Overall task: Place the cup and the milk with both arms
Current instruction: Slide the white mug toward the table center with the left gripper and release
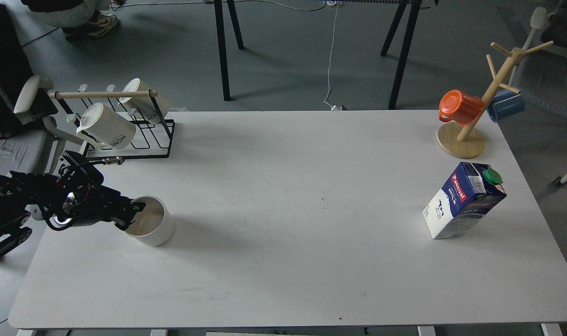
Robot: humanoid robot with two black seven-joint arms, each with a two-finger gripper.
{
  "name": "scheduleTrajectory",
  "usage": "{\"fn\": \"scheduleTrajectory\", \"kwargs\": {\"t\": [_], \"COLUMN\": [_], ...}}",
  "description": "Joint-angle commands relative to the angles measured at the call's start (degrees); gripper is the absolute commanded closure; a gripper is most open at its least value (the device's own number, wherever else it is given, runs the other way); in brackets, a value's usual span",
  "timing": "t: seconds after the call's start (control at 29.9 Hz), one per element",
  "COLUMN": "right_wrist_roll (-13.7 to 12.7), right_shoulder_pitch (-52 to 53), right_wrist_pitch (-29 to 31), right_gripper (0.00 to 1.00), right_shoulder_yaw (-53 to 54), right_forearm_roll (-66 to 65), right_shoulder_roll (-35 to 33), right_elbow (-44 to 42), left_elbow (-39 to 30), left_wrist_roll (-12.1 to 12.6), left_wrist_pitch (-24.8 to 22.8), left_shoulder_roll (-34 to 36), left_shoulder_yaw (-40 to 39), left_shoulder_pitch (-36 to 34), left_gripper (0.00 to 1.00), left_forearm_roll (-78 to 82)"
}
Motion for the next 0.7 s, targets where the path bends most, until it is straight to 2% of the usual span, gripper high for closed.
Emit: {"fn": "scheduleTrajectory", "kwargs": {"t": [0.0,0.07,0.17,0.23,0.37,0.57,0.67], "right_wrist_roll": [0.0,0.0,0.0,0.0,0.0,-0.1,-0.1], "right_shoulder_pitch": [0.0,0.0,0.0,-0.1,-0.3,-0.4,-0.4], "right_wrist_pitch": [0.0,0.0,0.0,0.0,0.0,0.0,0.0], "right_gripper": [0.01,0.01,0.01,0.01,0.01,0.01,0.01], "right_shoulder_yaw": [-0.1,-0.3,-0.5,-0.6,-0.6,-0.7,-0.6], "right_forearm_roll": [0.0,-0.1,-0.2,-0.2,-0.2,-0.2,-0.2], "right_shoulder_roll": [0.0,0.1,0.6,0.7,1.0,1.0,1.0], "right_elbow": [0.0,-0.1,-0.4,-1.2,-1.4,-1.6,-1.9], "left_elbow": [-4.1,-8.1,-10.7,-10.4,-10.1,-4.0,-0.6], "left_wrist_roll": [0.0,0.0,0.0,0.0,0.0,0.0,0.0], "left_wrist_pitch": [-0.4,-1.5,-7.4,-10.2,-12.7,-15.0,-14.7], "left_shoulder_roll": [0.2,0.7,-1.1,-5.8,-14.3,-27.7,-31.8], "left_shoulder_yaw": [-1.2,-1.7,-1.7,-1.5,-0.9,0.6,1.9], "left_shoulder_pitch": [-1.1,-2.9,-7.8,-10.7,-12.8,-15.1,-15.2], "left_gripper": [1.0,1.0,1.0,1.0,1.0,1.0,1.0], "left_forearm_roll": [0.0,-1.6,-4.6,-5.2,-4.8,-2.0,0.0]}}
